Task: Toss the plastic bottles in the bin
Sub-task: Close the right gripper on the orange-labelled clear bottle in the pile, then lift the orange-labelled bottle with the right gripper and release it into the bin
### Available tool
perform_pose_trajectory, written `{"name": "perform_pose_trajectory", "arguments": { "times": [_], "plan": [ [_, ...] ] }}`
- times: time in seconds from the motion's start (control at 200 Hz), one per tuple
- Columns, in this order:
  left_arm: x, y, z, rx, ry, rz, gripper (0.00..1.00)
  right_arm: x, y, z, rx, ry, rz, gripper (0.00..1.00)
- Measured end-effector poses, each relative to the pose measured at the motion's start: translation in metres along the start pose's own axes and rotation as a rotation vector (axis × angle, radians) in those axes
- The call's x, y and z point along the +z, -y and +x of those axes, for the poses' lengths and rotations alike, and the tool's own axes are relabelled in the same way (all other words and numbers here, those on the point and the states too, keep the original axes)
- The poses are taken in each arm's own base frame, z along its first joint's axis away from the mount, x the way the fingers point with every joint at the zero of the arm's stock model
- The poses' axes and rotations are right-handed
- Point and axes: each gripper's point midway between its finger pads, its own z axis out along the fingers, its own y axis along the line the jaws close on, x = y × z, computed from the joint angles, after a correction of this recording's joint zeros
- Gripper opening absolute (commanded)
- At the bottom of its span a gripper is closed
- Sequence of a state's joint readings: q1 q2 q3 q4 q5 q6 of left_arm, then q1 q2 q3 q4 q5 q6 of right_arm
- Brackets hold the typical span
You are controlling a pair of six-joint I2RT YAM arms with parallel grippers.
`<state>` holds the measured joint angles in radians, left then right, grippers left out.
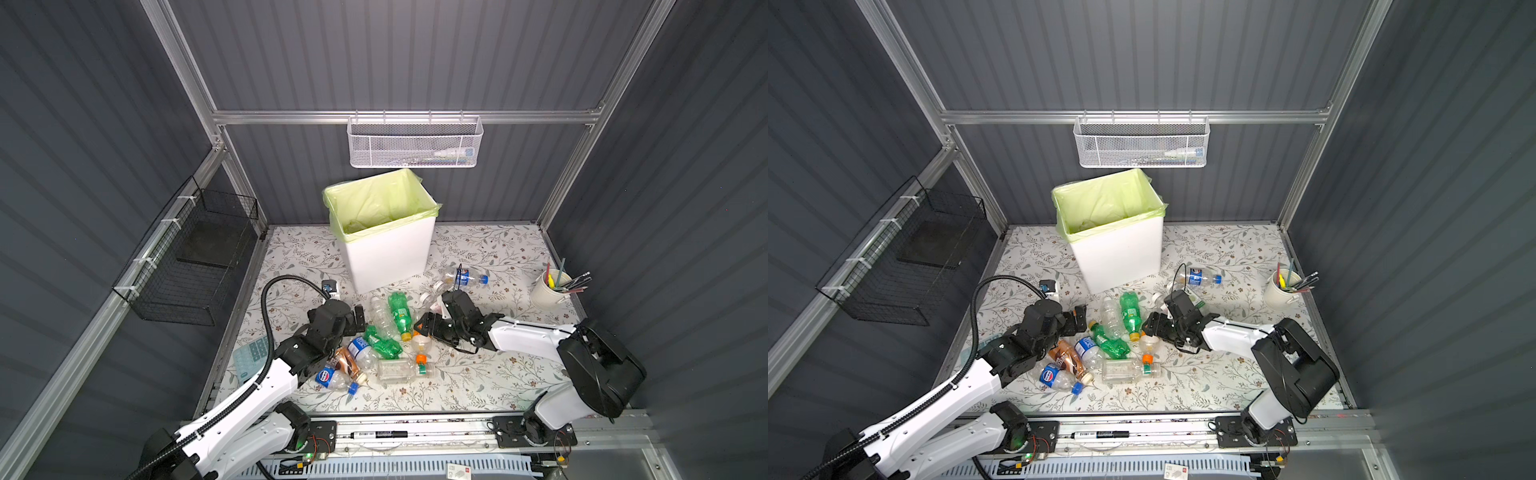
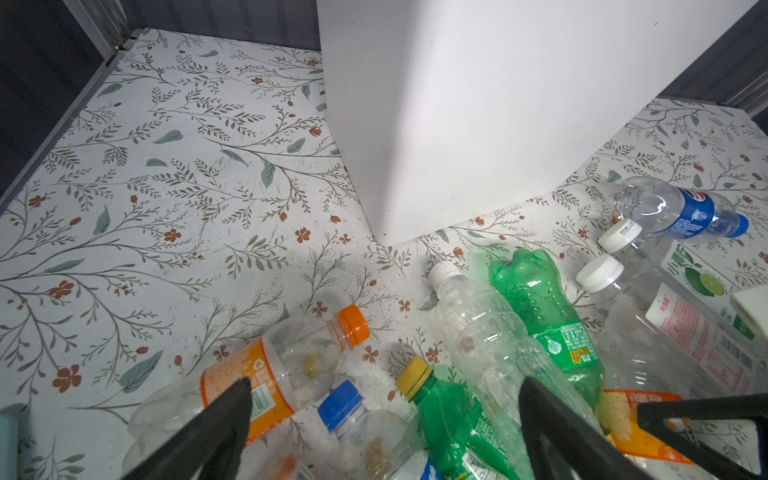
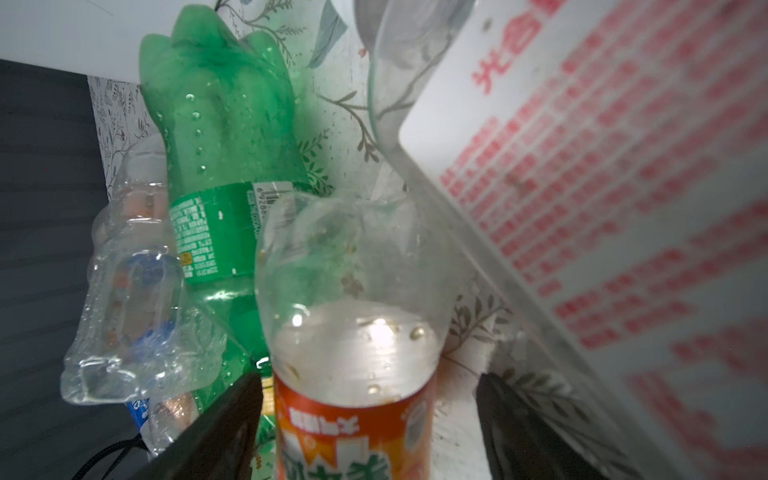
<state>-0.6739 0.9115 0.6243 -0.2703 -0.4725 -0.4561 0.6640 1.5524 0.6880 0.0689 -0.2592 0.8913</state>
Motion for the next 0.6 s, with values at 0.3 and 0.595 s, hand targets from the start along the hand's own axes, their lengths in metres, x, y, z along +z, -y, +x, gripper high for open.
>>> {"name": "perform_pose_trajectory", "arguments": {
  "times": [0.3, 0.595],
  "plan": [
    [0.000, -0.001, 0.002, 0.003, -0.006, -0.004, 1.00, 0.007, -0.003, -0.002, 0.018, 0.004, -0.023, 0.63],
    [0.000, -0.002, 0.001, 0.003, -0.004, -0.010, 1.00, -0.009, -0.023, -0.019, -0.019, 0.076, -0.088, 0.51]
  ]
}}
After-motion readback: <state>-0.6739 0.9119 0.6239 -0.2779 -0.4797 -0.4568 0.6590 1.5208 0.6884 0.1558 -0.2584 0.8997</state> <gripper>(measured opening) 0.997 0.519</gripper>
